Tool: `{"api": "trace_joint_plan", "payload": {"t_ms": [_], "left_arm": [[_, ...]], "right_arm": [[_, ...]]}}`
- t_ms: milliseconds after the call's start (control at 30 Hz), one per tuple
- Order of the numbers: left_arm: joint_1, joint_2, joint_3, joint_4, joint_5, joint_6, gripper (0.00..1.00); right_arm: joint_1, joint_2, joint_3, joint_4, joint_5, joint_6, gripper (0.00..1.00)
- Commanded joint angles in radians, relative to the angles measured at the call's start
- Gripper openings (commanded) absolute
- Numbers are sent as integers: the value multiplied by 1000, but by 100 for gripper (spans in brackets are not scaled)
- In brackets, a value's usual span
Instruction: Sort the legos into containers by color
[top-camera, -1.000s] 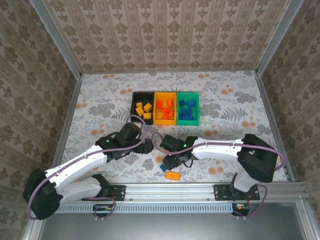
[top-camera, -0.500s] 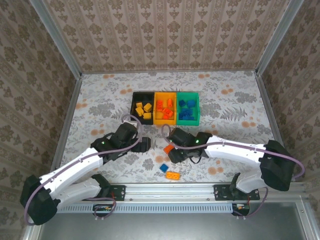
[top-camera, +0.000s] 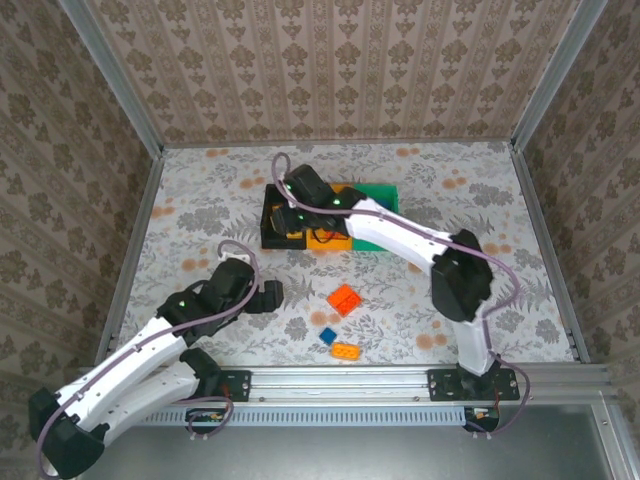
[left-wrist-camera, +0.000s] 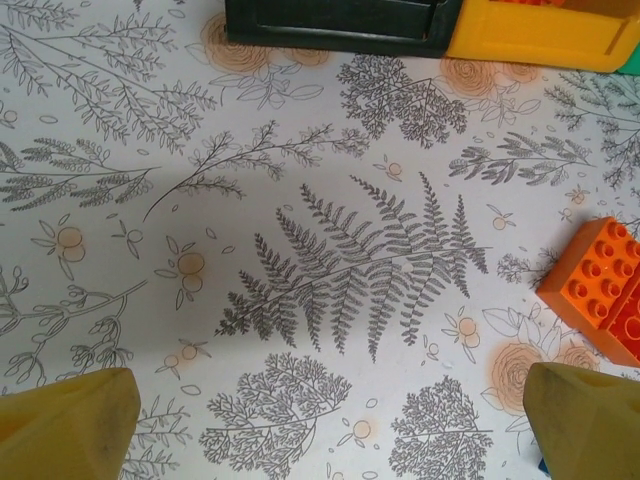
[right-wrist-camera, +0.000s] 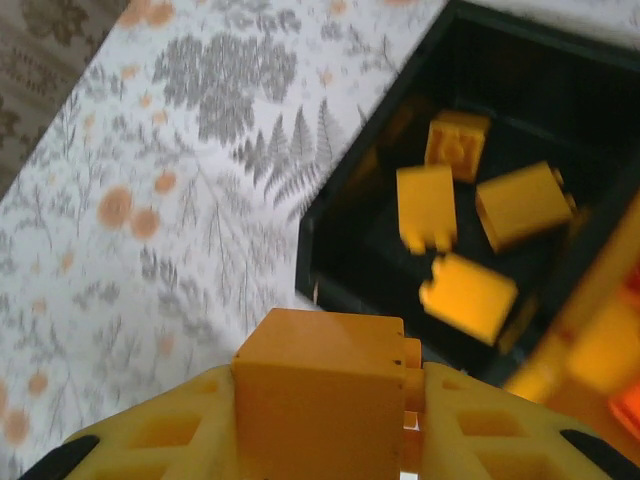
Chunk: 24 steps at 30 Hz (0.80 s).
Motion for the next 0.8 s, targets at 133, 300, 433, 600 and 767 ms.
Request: {"api": "trace_joint_plan", "payload": {"t_ms": [133, 300, 433, 600, 767], "left_arm": [[9, -13, -7, -31, 8, -15, 100], [8, 0, 9, -33, 16, 3, 100], [8, 5, 9, -11, 32, 15, 100], [4, 115, 46, 68, 101, 77, 100], [-88, 364, 140, 171, 148, 158, 100]], "right_arm": [[-36, 249, 328, -122, 24, 12, 43], [-36, 288, 426, -122, 8, 12, 67], [-37, 231, 407, -113, 23, 16, 73], [-37, 21, 125, 10, 48, 52, 76], [-42, -220, -210, 80, 97, 90, 77]]}}
